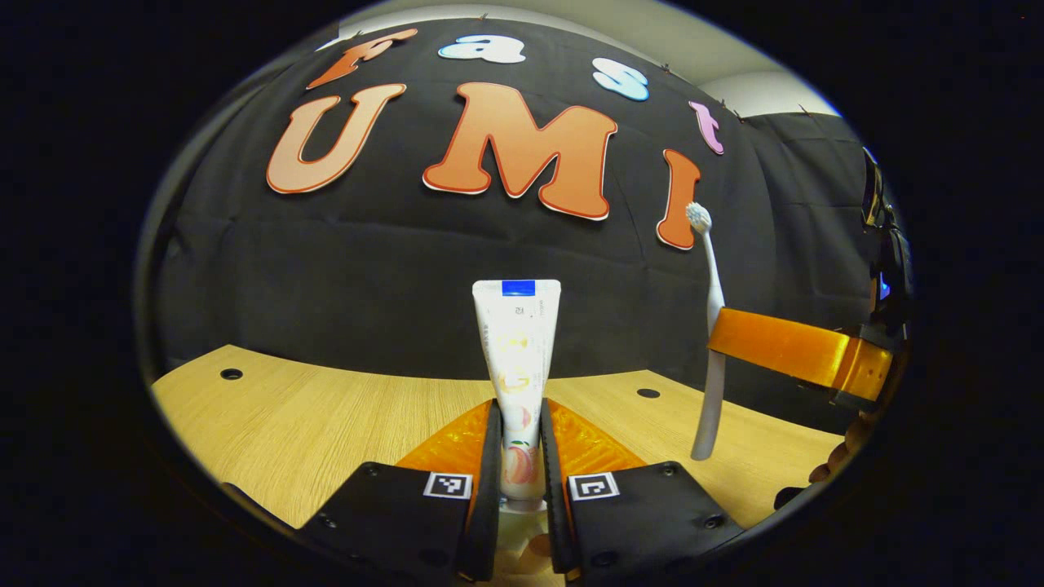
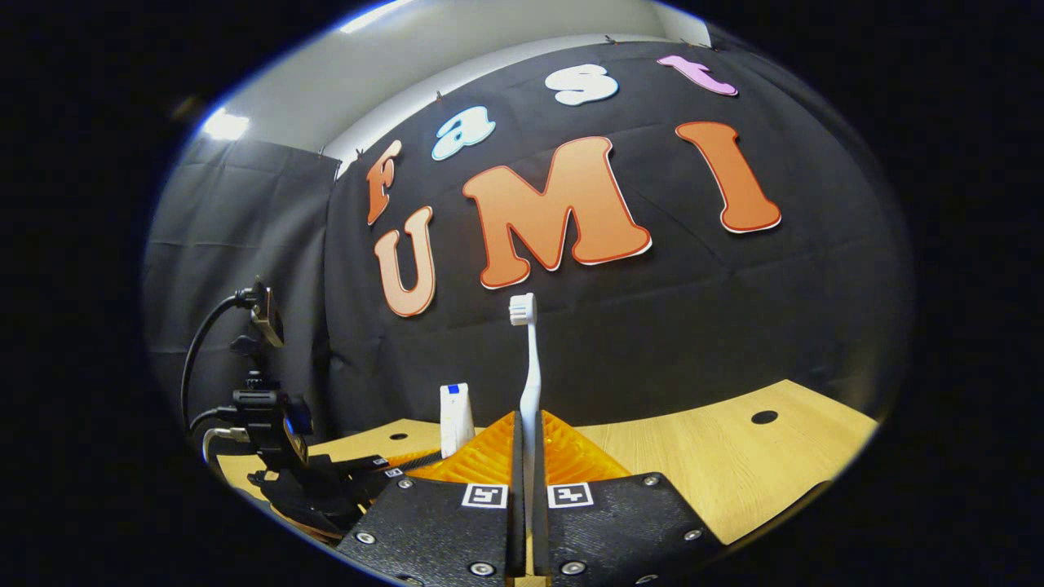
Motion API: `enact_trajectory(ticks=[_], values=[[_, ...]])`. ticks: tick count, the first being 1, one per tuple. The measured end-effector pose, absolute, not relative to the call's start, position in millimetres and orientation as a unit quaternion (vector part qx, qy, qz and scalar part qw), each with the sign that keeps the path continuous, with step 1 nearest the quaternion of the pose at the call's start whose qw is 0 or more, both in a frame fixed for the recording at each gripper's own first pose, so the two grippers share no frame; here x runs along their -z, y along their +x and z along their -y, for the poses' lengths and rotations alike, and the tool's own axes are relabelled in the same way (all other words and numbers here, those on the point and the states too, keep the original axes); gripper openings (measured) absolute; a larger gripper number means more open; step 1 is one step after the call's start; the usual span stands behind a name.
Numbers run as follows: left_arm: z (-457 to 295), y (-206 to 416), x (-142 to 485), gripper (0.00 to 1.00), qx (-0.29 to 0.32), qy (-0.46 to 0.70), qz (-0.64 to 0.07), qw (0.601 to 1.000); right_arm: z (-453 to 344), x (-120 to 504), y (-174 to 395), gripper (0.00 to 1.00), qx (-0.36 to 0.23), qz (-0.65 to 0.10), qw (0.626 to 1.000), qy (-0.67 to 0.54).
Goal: Put the toothbrush and toothpaste on the desktop into the cup, then pick up the cup and place it on the coaster on the desktop.
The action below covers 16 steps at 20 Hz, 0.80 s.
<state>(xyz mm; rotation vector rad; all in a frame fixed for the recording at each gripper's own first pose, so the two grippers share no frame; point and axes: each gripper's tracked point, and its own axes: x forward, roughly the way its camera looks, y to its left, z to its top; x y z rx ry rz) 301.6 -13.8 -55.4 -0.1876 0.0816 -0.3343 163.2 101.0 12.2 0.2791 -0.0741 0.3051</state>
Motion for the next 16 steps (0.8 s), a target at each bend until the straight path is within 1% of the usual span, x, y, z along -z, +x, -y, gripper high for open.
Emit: enact_trajectory(ticks=[5, 7, 8, 9, 11, 13, 15, 16], values=[[13, 291, 69, 0.33, 0.168, -0.085, -0.059, 0.98, -115, -9, 177, 0.04, -0.17, 0.051, 0.971, 0.16], [10, 285, 69, 0.39, 0.166, -0.082, -0.062, 0.981, -118, -7, 182, 0.04, -0.176, 0.053, 0.968, 0.173], [8, 283, 65, 0.47, 0.165, -0.081, -0.054, 0.982, -120, -5, 184, 0.04, -0.179, 0.055, 0.966, 0.179], [5, 280, 60, 0.49, 0.162, -0.081, -0.045, 0.982, -121, -4, 187, 0.04, -0.182, 0.056, 0.964, 0.184], [-2, 276, 54, 0.44, 0.157, -0.08, -0.039, 0.984, -125, 0, 188, 0.05, -0.186, 0.058, 0.962, 0.193], [-7, 272, 56, 0.43, 0.153, -0.084, -0.041, 0.984, -127, -1, 190, 0.05, -0.192, 0.061, 0.958, 0.206], [-11, 266, 54, 0.47, 0.152, -0.089, -0.041, 0.984, -128, -2, 192, 0.05, -0.197, 0.067, 0.953, 0.22], [-13, 263, 51, 0.58, 0.151, -0.087, -0.04, 0.984, -128, -2, 193, 0.05, -0.199, 0.072, 0.951, 0.226]])
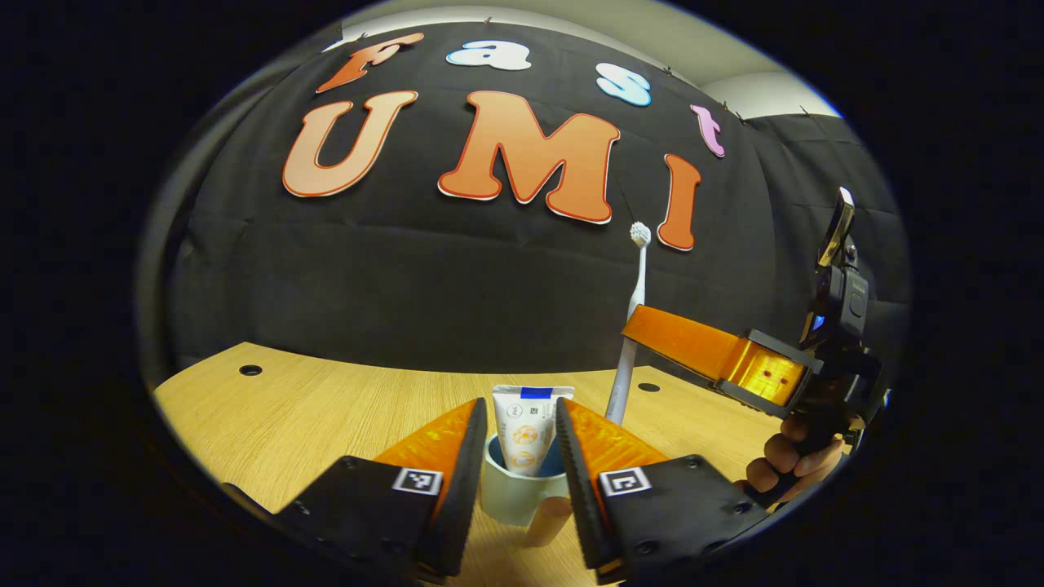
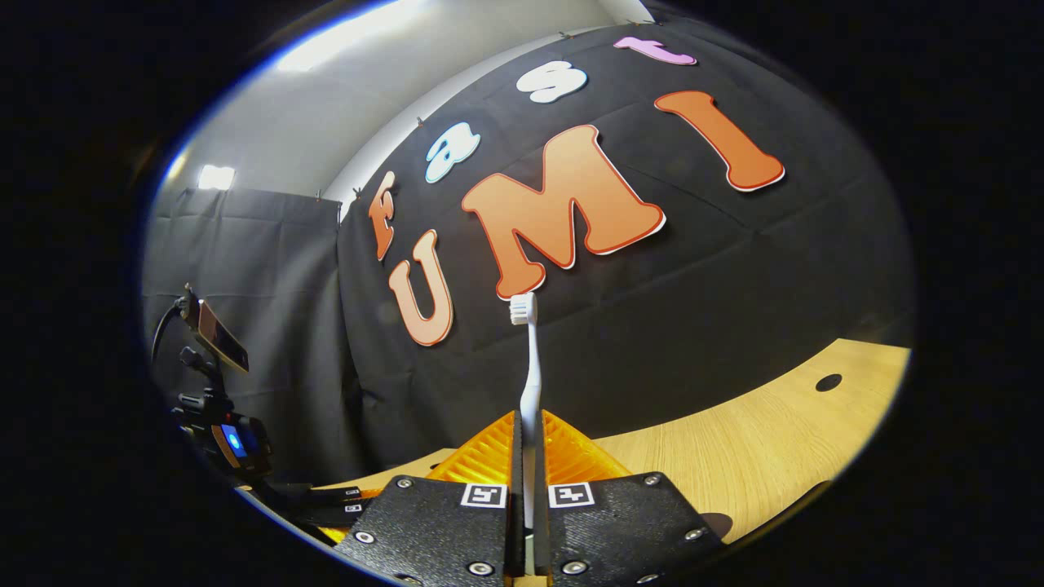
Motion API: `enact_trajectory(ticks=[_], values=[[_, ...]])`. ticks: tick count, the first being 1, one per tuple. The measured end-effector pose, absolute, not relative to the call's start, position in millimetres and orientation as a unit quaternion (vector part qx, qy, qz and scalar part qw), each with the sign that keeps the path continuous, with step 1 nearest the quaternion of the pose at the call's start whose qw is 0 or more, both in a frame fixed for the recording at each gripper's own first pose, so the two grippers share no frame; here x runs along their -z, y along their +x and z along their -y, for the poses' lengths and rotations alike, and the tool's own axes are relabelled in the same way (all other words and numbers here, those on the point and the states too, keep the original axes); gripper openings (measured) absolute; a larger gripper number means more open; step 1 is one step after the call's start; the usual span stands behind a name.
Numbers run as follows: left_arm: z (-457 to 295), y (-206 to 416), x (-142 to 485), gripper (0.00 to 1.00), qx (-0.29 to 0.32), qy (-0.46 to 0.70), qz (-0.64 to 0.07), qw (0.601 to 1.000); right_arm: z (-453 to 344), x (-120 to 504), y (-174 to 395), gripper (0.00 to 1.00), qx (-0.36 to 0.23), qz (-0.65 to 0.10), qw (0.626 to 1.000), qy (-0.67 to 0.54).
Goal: Put the toothbrush and toothpaste on the desktop into the cup, then pick up the cup and place it on the coaster on the desktop.
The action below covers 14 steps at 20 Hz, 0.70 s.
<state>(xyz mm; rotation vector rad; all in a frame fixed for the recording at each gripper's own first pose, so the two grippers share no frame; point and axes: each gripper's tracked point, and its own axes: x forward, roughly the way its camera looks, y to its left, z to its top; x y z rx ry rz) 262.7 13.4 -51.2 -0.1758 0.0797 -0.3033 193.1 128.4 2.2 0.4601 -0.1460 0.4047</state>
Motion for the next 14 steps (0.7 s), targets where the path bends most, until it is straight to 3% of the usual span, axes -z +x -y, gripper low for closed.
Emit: enact_trajectory(ticks=[3, 4, 7, 12, 13, 14], values=[[-22, 252, 44, 0.8, 0.146, -0.075, -0.027, 0.986, -131, -3, 200, 0.04, -0.202, 0.081, 0.947, 0.236], [-25, 248, 41, 0.92, 0.142, -0.071, -0.023, 0.987, -137, -5, 203, 0.06, -0.207, 0.082, 0.945, 0.239], [-34, 237, 34, 0.98, 0.134, -0.065, -0.012, 0.989, -149, 2, 210, 0.06, -0.211, 0.078, 0.946, 0.234], [-43, 227, 26, 0.98, 0.122, -0.053, -0.003, 0.991, -159, 31, 215, 0.07, -0.215, 0.047, 0.946, 0.236], [-42, 227, 28, 0.98, 0.122, -0.056, -0.01, 0.991, -160, 35, 215, 0.16, -0.217, 0.042, 0.947, 0.234], [-42, 227, 33, 0.98, 0.123, -0.063, -0.025, 0.99, -160, 35, 214, 0.07, -0.218, 0.038, 0.947, 0.231]])
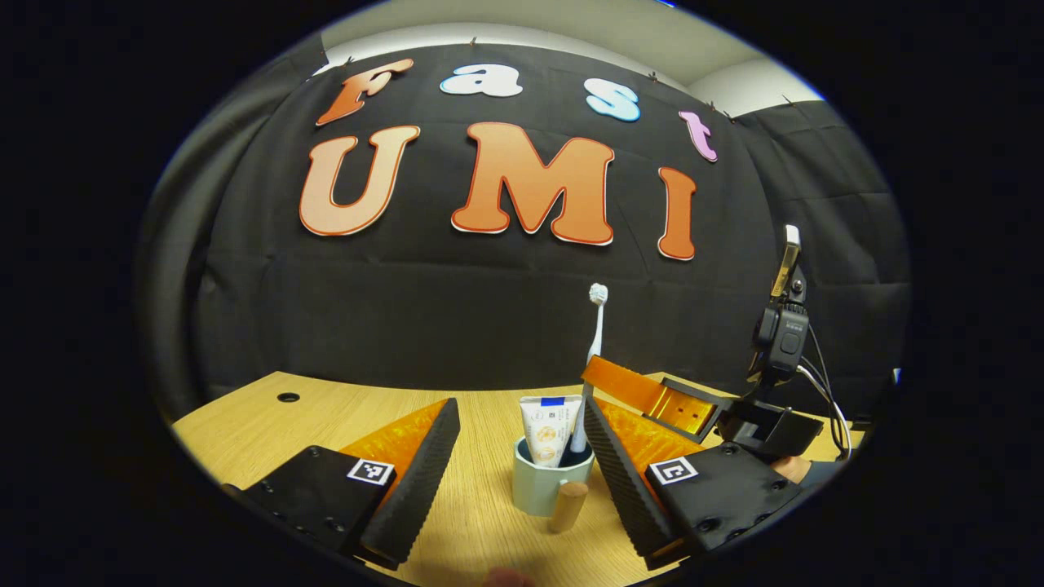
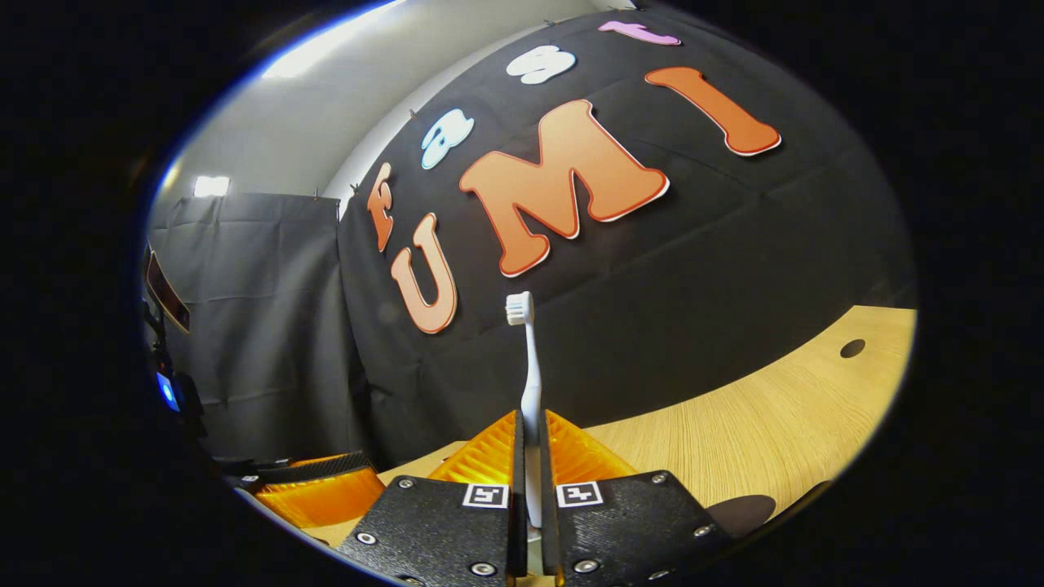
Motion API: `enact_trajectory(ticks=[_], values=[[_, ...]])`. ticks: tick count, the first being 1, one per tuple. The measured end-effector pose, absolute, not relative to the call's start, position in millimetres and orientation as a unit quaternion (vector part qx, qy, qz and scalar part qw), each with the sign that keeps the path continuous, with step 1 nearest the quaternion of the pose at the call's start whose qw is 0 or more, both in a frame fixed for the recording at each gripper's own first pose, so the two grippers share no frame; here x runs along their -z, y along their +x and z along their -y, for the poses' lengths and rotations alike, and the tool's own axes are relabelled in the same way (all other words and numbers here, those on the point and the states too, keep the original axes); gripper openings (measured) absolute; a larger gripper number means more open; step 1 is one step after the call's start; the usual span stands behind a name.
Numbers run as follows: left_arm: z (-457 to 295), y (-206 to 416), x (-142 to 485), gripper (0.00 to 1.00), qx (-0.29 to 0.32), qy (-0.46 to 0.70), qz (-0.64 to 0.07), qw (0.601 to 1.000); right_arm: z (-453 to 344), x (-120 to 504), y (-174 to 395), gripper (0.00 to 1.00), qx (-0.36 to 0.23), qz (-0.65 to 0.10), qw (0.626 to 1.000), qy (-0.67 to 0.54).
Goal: Put the toothbrush and toothpaste on the desktop into the cup, then pick up the cup and place it on the coaster on the desktop.
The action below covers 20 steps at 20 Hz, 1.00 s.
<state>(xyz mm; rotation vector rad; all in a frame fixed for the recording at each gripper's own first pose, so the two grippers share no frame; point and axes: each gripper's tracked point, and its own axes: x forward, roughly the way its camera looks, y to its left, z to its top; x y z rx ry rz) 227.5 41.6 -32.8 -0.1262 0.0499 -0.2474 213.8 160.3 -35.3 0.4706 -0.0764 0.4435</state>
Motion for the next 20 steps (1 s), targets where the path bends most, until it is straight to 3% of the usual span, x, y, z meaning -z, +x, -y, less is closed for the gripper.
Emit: enact_trajectory(ticks=[8, 10, 12, 20], values=[[-30, 223, 23, 0.98, 0.131, -0.108, -0.114, 0.979, -133, 12, 190, 0.23, -0.215, 0.049, 0.952, 0.213], [-26, 221, 20, 1.0, 0.139, -0.11, -0.141, 0.974, -124, 17, 179, 0.33, -0.22, 0.035, 0.956, 0.192], [-21, 218, 15, 0.99, 0.148, -0.107, -0.166, 0.969, -109, 20, 169, 0.55, -0.214, 0.031, 0.962, 0.169], [-7, 217, 29, 0.99, 0.158, -0.059, -0.291, 0.942, -51, 23, 133, 0.85, -0.186, 0.039, 0.978, 0.091]])
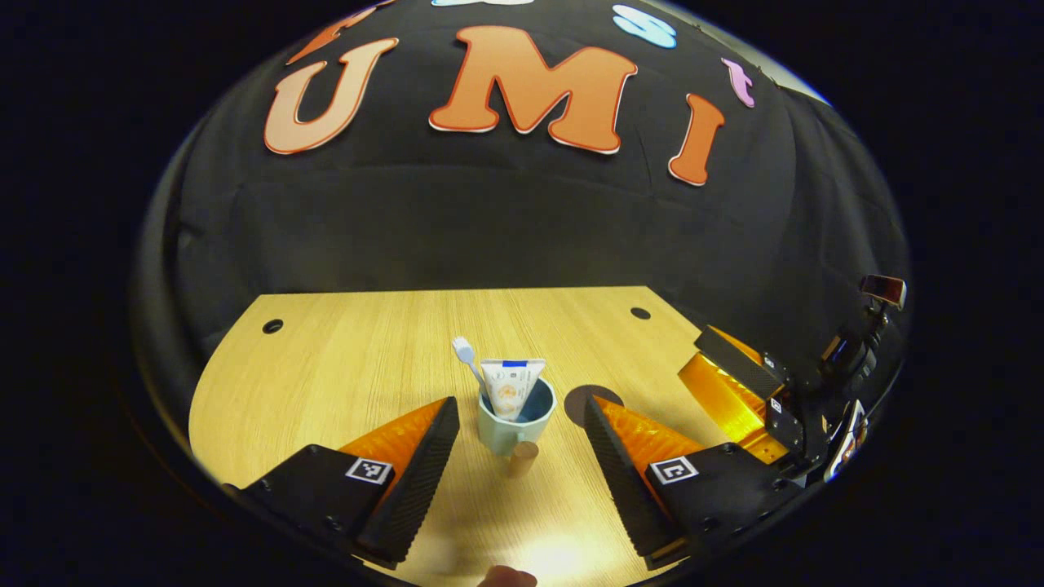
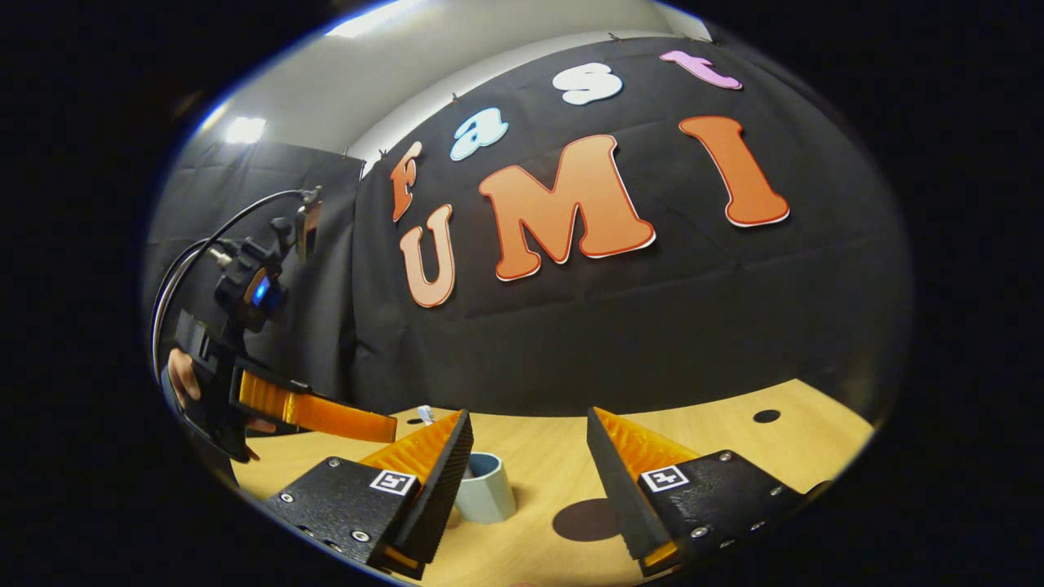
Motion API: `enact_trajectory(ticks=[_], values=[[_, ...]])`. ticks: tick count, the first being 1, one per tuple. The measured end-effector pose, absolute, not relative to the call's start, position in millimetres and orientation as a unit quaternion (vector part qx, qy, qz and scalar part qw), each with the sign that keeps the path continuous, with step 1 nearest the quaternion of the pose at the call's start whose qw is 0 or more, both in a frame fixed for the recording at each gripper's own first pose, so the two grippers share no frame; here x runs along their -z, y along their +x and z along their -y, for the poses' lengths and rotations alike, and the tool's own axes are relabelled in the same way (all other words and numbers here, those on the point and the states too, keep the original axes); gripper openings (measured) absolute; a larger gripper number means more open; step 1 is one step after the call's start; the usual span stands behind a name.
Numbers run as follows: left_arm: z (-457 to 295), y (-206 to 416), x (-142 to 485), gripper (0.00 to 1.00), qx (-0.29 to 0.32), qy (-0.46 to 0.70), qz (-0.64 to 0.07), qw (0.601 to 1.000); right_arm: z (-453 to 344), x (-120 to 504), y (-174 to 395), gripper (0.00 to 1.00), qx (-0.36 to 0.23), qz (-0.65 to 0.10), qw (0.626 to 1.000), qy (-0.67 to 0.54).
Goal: Put the toothbrush and toothpaste on the desktop into the cup, then pick up the cup and place it on the coaster on the desktop.
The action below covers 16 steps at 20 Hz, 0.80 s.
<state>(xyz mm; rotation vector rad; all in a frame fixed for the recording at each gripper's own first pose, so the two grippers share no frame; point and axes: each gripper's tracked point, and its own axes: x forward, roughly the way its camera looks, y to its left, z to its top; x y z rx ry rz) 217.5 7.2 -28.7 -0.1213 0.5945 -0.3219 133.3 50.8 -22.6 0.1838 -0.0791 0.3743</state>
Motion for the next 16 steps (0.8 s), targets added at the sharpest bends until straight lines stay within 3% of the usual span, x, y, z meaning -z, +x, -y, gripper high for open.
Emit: enact_trajectory(ticks=[6, 16], values=[[8, 220, 63, 1.0, 0.157, -0.05, -0.405, 0.899, -17, 29, 100, 0.95, -0.175, 0.03, 0.981, 0.081], [20, 226, 123, 0.99, 0.135, -0.02, -0.55, 0.824, -7, 43, 52, 0.96, -0.188, 0.008, 0.981, 0.043]])
